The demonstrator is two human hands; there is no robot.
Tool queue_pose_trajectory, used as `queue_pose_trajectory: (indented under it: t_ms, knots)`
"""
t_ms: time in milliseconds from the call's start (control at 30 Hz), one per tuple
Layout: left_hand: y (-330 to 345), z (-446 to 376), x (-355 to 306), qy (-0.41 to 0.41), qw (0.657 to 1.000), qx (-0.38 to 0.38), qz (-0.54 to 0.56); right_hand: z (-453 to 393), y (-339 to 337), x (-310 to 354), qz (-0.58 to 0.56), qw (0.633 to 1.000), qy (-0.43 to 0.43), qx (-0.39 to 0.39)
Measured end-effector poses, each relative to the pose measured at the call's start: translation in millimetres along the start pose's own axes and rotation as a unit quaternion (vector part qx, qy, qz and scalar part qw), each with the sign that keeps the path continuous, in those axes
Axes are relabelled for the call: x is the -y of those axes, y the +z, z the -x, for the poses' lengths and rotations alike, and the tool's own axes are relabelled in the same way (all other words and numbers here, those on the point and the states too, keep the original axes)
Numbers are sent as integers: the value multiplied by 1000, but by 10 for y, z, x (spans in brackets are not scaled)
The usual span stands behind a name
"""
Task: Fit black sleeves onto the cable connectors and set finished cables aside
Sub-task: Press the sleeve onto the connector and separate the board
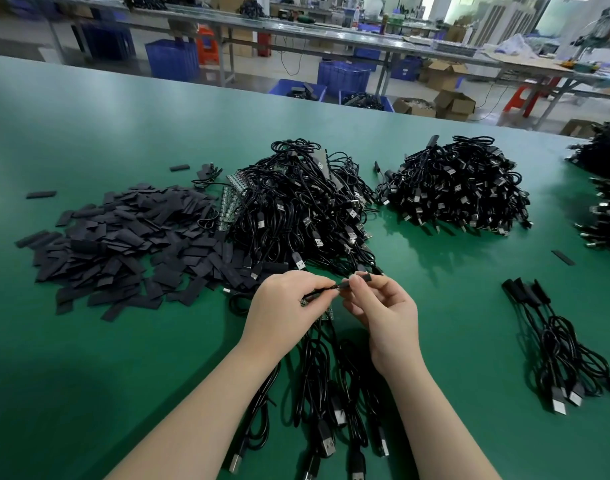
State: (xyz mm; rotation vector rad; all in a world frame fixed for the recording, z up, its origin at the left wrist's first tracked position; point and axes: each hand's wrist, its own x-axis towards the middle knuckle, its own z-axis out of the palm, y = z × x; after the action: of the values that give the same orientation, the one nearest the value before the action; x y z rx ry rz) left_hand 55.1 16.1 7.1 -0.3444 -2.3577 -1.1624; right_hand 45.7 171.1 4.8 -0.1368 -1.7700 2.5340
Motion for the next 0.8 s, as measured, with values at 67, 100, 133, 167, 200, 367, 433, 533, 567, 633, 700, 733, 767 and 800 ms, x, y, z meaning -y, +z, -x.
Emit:
queue_pose_trajectory:
  t_ms: [67, 100, 133, 167, 200, 367, 433, 533, 567, 633, 700, 733, 767, 800]
  knots:
    - [-3, -4, 6, -1, 1000, -3, 6, 1, 7, 8, -5, 1000, 7, 5]
    - [-5, -5, 9, 0, 1000, -3, 9, 2, 10, 11, -8, 1000, 11, 7]
    - [-6, -5, 13, 1, 1000, -2, 10, 3, 13, 13, -11, 1000, 14, 9]
    - [-7, -4, 16, 4, 1000, 0, 9, 5, 16, 16, -13, 1000, 15, 10]
    - [-7, -5, 18, 6, 1000, 1, 8, 6, 15, 19, -14, 1000, 16, 10]
    - [-1, -21, 20, 10, 1000, -2, 3, 10, 9, 36, -7, 1000, 11, 12]
    - [-4, -29, 31, -1, 1000, -1, 15, 11, 13, 37, -4, 1000, -2, 13]
    - [-14, -31, 49, -5, 1000, -1, 20, 15, 17, 30, 15, 999, -23, 21]
    - [-17, -28, 49, -6, 1000, -2, 23, 17, 18, 29, 19, 999, -26, 23]
    - [-18, -21, 37, -6, 999, -4, 32, 22, 18, 24, 10, 999, -22, 28]
    - [-18, -17, 22, -4, 999, -6, 34, 26, 17, 21, 1, 999, -16, 33]
    - [-20, -17, 15, -2, 999, -8, 32, 26, 15, 17, 1, 999, -16, 33]
    - [-25, -18, 10, 1, 999, -11, 31, 26, 15, 13, 2, 999, -17, 34]
    - [-28, -16, 6, 2, 999, -15, 32, 25, 17, 10, 1, 999, -17, 34]
